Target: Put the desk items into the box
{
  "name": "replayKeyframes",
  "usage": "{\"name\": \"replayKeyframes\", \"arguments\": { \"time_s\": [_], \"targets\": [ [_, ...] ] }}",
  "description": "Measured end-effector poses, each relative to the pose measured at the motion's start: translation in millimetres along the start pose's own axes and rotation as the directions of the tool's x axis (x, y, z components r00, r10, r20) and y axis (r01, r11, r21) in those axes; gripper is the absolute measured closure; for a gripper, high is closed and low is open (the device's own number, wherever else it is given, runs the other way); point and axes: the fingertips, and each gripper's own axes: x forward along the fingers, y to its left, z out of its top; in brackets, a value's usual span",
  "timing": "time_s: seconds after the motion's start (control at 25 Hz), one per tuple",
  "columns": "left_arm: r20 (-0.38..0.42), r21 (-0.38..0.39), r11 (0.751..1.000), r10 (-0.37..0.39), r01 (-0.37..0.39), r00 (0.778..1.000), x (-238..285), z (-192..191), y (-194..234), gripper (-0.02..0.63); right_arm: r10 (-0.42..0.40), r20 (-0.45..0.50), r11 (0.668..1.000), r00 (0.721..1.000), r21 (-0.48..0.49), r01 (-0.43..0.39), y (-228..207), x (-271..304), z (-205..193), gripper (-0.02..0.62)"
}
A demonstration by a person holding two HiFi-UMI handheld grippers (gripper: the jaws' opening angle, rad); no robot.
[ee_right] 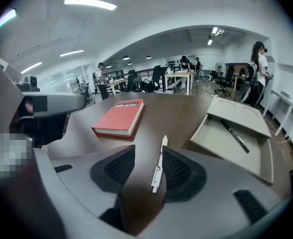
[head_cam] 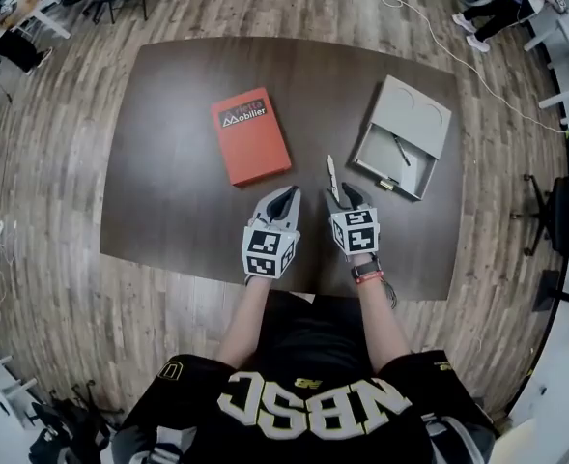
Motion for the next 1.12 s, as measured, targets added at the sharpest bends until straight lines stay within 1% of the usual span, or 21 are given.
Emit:
{"name": "replayKeyframes", "arguments": {
  "time_s": [0.28,0.44,0.56,0.64,0.68,0.92,1.12],
  "targets": [
    [-0.050,-0.022,1.000,0.016,-0.017,0.999,13.9,-19.1,5.3,0.591,-0.009,-0.083,1.000,0.996,0.004,0.009,-20.6,40.2,-23.9,0.433],
    [-0.075,-0.026,1.000,0.013,-0.015,0.997,18.4,-28.3,3.3,0.591,0.017,-0.132,1.000,0.991,-0.006,-0.018,-18.7,53.2,-37.8,0.445],
    [-0.097,-0.023,1.000,0.012,-0.014,0.995,19.6,-35.3,3.1,0.591,-0.002,-0.161,1.000,0.987,-0.028,-0.003,-17.9,58.3,-46.5,0.459],
    [-0.105,-0.021,1.000,0.011,-0.013,0.994,19.9,-38.6,3.3,0.591,-0.019,-0.157,0.999,0.987,-0.029,0.015,-18.4,57.3,-46.9,0.494],
    [-0.108,-0.021,1.000,0.010,-0.012,0.994,20.3,-39.6,3.6,0.591,-0.024,-0.151,0.999,0.988,-0.030,0.020,-18.8,57.2,-46.5,0.502],
    [-0.119,-0.018,1.000,-0.005,0.002,0.993,24.7,-43.6,-0.3,0.591,-0.037,-0.111,0.998,0.993,-0.046,0.032,-19.1,57.4,-45.6,0.517],
    [-0.124,-0.013,1.000,-0.030,0.029,0.992,27.6,-45.0,-7.3,0.591,-0.034,-0.076,0.999,0.997,0.006,0.034,-24.7,59.3,-45.5,0.537]
  ]
}}
